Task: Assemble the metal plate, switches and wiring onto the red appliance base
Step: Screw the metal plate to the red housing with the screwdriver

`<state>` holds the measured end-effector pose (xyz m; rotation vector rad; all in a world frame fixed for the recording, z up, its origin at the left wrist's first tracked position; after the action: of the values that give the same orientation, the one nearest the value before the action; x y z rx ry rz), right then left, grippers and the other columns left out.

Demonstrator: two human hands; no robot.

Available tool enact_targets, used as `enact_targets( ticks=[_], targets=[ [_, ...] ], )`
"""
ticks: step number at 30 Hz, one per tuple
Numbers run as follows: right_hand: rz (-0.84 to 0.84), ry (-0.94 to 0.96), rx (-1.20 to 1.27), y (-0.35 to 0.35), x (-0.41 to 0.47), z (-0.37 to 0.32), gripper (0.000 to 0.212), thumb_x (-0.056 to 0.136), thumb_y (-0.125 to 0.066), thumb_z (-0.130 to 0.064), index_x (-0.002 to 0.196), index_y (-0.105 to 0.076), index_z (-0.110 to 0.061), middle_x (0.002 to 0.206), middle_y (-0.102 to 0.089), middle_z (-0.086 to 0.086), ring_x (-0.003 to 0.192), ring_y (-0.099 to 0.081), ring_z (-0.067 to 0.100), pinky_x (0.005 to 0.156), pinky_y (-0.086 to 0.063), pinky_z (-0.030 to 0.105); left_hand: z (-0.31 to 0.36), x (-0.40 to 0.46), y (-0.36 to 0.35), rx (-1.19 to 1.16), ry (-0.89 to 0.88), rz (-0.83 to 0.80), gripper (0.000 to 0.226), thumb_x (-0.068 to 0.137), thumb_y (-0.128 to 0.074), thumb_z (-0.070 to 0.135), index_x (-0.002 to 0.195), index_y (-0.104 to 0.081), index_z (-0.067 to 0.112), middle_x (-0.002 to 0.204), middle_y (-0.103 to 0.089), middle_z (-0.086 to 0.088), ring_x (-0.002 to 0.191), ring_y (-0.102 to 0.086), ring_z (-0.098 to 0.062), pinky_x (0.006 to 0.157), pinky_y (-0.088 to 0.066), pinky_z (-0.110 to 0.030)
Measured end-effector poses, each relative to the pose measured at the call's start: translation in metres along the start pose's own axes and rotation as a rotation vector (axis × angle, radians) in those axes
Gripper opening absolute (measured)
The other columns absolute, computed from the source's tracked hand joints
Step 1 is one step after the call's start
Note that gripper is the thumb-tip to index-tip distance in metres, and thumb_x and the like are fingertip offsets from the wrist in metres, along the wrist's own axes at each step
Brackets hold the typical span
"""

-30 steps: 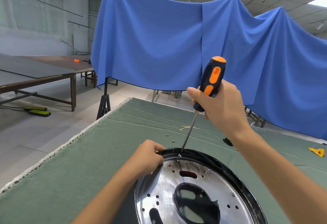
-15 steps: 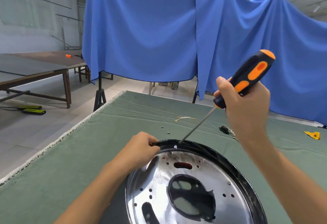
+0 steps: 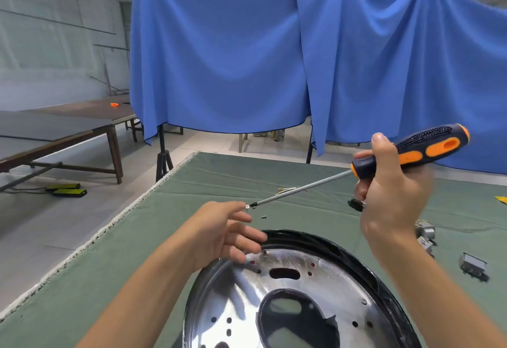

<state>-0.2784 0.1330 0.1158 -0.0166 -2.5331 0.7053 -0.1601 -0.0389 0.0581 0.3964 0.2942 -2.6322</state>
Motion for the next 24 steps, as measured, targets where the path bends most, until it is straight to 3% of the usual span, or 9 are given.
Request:
enact_targets(
  ticks=[3,9,16,19,24],
  targets=[
    [0.037,-0.048,0.055,0.001,-0.001,0.001,0.035,0.083,-0.063,-0.03,0.049,-0.064,-0.027,0.048,-0.06,-0.006,0.039,-0.045,0.011,0.036,-0.029,0.015,0.003,-0.001,-0.001,-0.22,0.109,-0.078,0.042,0.103,-0.035,0.026,0.114,-0.051,-0.011,0.094,-0.07,-0.028,0.056,-0.07,-0.026,0.037,-0.051,-0.027],
    [0.052,-0.08,0.106,0.004,-0.006,0.004,0.035,0.086,-0.065,-0.023,0.052,-0.058,-0.021,0.048,-0.06,-0.003,0.037,-0.045,0.012,0.034,-0.029,0.015,-0.002,0.001,0.0,-0.552,0.15,-0.092,0.041,0.102,-0.035,0.017,0.1,-0.058,-0.017,0.084,-0.07,-0.029,0.06,-0.071,-0.032,0.043,-0.056,-0.035],
    [0.058,-0.074,0.108,0.015,-0.005,0.001,0.029,0.087,-0.065,-0.023,0.059,-0.058,-0.018,0.049,-0.061,-0.003,0.038,-0.048,0.011,0.034,-0.031,0.015,0.0,-0.003,-0.007,-0.603,0.15,-0.079,0.027,0.094,-0.05,0.005,0.102,-0.061,-0.018,0.086,-0.071,-0.028,0.062,-0.072,-0.031,0.048,-0.058,-0.033],
    [0.057,-0.075,0.113,0.019,-0.004,0.001,0.036,0.088,-0.064,-0.023,0.052,-0.061,-0.02,0.047,-0.059,-0.003,0.035,-0.045,0.01,0.034,-0.031,0.015,0.0,-0.005,-0.009,-0.626,0.128,-0.046,0.024,0.091,-0.054,0.001,0.104,-0.06,-0.017,0.085,-0.07,-0.028,0.061,-0.071,-0.032,0.047,-0.058,-0.034],
    [0.046,-0.056,0.127,0.02,-0.005,-0.002,0.041,0.088,-0.063,-0.023,0.047,-0.064,-0.025,0.045,-0.059,-0.004,0.033,-0.042,0.01,0.034,-0.03,0.015,-0.002,-0.005,-0.016,-0.632,0.055,0.027,0.013,0.09,-0.054,-0.001,0.091,-0.06,-0.012,0.077,-0.07,-0.028,0.058,-0.071,-0.031,0.043,-0.056,-0.032]
  ],
)
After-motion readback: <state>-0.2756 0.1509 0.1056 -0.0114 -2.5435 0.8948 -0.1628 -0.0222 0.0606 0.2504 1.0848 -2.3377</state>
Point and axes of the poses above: each hand's wrist, its own x-axis towards the middle knuckle, its own y-axis out of the back of the hand, z = x × y, the point moved 2 cm from there along x, towards the middle knuckle
